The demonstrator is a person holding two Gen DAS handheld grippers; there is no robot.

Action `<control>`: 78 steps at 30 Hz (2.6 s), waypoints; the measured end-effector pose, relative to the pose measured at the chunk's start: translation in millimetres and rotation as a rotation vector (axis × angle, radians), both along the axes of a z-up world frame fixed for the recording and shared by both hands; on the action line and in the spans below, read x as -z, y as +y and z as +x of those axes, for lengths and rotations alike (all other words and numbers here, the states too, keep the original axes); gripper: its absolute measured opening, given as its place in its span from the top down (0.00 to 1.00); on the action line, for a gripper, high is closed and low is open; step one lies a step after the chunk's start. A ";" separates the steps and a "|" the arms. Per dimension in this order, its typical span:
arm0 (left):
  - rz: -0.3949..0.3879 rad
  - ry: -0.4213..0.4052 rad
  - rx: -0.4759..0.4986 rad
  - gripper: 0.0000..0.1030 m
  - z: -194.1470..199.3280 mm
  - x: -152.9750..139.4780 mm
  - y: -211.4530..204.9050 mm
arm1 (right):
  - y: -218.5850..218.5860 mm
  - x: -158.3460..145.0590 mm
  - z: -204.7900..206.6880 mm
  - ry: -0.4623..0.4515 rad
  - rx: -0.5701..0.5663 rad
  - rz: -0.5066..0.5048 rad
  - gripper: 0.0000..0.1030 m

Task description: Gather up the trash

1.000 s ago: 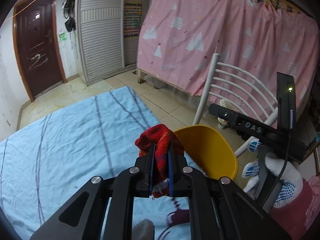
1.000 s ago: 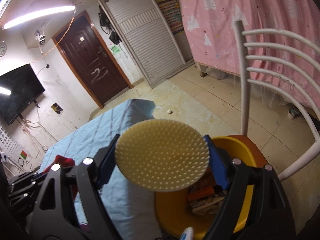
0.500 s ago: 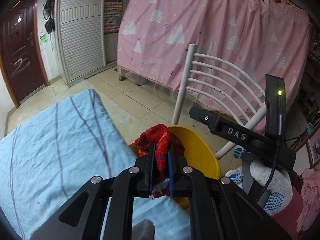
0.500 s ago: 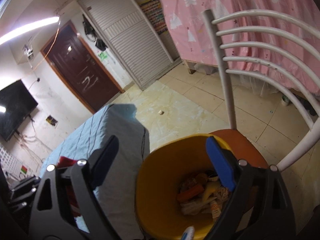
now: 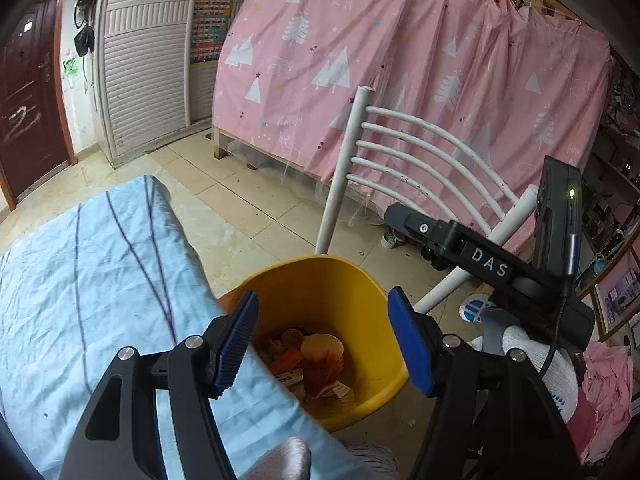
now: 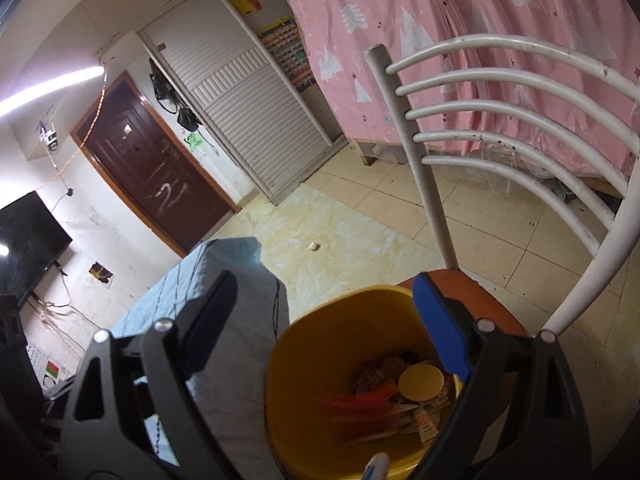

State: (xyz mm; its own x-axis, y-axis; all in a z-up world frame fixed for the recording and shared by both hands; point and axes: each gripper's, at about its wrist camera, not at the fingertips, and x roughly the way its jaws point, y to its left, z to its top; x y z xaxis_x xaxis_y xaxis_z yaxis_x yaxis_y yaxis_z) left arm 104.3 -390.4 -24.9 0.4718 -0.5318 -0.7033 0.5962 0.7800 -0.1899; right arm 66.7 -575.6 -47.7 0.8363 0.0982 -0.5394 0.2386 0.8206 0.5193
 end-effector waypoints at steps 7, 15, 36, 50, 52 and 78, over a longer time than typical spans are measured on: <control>-0.035 -0.020 -0.043 0.43 -5.5 -12.6 30.6 | 22.8 -11.9 -2.1 -0.009 -0.018 -0.056 0.10; -0.045 -0.058 -0.126 0.35 -10.2 -24.2 76.6 | 58.8 -30.5 -2.1 -0.041 -0.062 -0.118 0.08; 0.035 -0.244 -0.481 0.27 -28.8 -46.0 215.1 | 192.5 -50.1 13.1 -0.069 -0.285 -0.252 0.06; 0.036 -0.269 -0.604 0.27 -38.6 -52.8 270.3 | 252.0 -57.3 19.5 -0.091 -0.407 -0.297 0.06; 0.035 -0.269 -0.616 0.27 -39.3 -53.4 275.2 | 258.1 -58.3 20.6 -0.092 -0.419 -0.301 0.06; 0.022 -0.252 -0.686 0.27 -40.5 -51.3 308.3 | 298.4 -63.0 26.5 -0.093 -0.482 -0.343 0.06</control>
State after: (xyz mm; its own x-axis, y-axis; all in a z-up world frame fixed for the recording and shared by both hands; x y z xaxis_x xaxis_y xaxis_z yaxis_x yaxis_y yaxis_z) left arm 63.8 -82.1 26.5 0.8425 -0.0457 -0.5368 -0.0045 0.9958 -0.0918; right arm 93.2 -277.2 15.3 0.7863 0.3114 -0.5336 -0.2360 0.9496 0.2064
